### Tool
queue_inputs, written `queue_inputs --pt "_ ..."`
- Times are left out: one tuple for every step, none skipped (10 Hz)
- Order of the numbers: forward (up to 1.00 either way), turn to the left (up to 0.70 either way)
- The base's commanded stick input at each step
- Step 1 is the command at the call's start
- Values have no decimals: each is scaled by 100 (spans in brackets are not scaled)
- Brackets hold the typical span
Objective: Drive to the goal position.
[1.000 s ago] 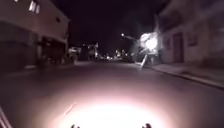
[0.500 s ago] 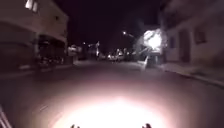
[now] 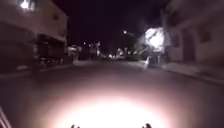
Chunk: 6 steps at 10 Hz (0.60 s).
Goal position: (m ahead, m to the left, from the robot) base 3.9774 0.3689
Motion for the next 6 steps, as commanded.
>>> queue_inputs --pt "85 0" --pt "85 0" --pt "85 0" --pt "85 0" --pt "85 0" --pt "85 0"
